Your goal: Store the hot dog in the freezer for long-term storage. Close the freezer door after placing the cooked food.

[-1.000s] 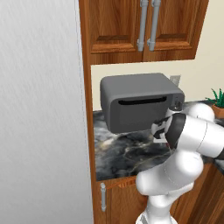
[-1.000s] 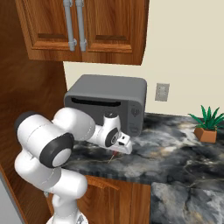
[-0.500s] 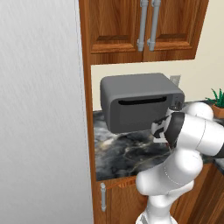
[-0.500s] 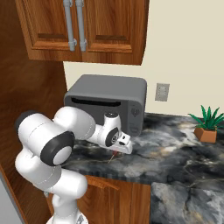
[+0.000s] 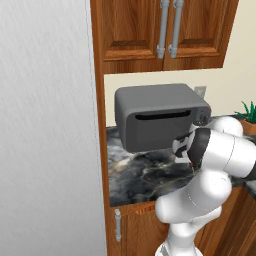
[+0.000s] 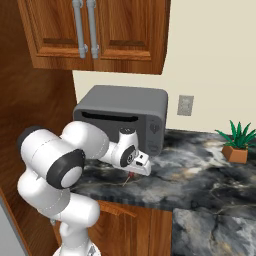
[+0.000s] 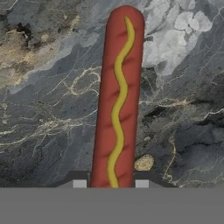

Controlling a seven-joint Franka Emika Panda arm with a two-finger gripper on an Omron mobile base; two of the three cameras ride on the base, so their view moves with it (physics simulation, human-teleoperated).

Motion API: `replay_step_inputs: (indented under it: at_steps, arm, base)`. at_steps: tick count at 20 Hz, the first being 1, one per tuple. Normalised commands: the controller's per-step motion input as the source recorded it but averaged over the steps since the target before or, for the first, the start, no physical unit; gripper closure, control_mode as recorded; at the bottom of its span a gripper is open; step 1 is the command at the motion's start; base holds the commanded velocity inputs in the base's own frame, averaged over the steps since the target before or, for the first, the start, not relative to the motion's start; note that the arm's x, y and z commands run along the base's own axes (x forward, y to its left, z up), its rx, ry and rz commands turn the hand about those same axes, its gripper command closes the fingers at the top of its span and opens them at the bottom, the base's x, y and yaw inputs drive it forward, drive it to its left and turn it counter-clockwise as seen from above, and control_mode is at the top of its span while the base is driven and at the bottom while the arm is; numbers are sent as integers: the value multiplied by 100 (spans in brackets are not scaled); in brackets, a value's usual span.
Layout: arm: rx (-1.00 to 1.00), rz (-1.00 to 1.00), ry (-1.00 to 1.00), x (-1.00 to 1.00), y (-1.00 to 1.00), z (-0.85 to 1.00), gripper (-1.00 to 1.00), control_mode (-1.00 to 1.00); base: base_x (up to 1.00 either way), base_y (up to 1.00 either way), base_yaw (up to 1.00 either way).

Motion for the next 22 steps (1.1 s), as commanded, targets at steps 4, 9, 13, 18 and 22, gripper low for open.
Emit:
replay_step_inputs:
  at_steps: [4,9,13,18,22]
  arm:
    - [0,0,0,-1,0,0,100,-100]
    - [0,0,0,-30,0,7,100,-100]
    - [0,0,0,-73,0,32,100,-100]
    - [-8,1,-1,-68,11,55,100,-100]
    - [-5,1,0,-24,21,82,100,-100]
  base:
    - [0,0,0]
    - [0,0,0]
    - [0,0,0]
    - [0,0,0]
    - [0,0,0]
